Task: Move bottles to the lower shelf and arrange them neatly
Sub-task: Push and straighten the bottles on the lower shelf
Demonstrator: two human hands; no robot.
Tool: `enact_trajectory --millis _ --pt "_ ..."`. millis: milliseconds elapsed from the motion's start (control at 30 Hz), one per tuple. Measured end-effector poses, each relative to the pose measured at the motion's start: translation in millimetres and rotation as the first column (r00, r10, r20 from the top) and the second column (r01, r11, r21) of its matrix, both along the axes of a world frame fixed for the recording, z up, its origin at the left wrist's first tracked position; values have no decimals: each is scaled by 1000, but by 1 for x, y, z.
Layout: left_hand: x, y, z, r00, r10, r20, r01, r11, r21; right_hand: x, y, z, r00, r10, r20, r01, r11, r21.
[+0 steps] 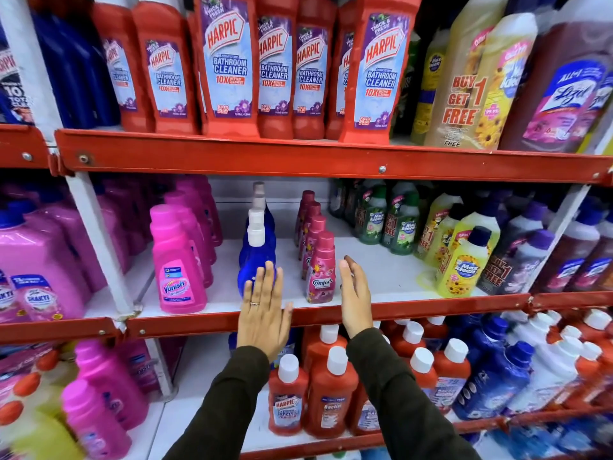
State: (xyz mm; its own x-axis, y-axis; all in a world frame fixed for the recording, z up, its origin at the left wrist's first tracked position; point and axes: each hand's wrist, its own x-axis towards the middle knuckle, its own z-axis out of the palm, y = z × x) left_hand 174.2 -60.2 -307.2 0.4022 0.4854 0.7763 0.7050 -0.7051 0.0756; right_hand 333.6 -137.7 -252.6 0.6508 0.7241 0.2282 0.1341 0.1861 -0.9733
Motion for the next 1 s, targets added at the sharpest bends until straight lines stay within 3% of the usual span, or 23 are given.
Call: enact_trajectory --millis 100,167,233,300,400,733,1000 --pt "21 -16 10 972 -237 0 234 960 -157 1 -2 -4 996 64 -57 -65 998 -16" --pt "38 -26 17 927 -339 163 376 818 -435 -1 -2 -5 992 98 -80 -103 993 -53" --pt "50 -34 22 881 -308 359 472 612 -634 -3 -2 -3 987 129 -92 -136 987 -86" --pt "57 -38 29 824 -207 528 559 449 -697 -3 -3 -1 981 172 -93 -181 978 -99" --pt "60 -35 42 789 -113 604 603 335 -724 -2 -2 1 974 211 -87 -220 968 -123" --pt "65 -31 42 847 -88 524 516 372 -772 3 -3 1 964 250 -87 -260 955 -144" --pt "65 -32 42 822 -82 563 550 367 -750 1 -10 4 975 219 -47 -223 969 -102"
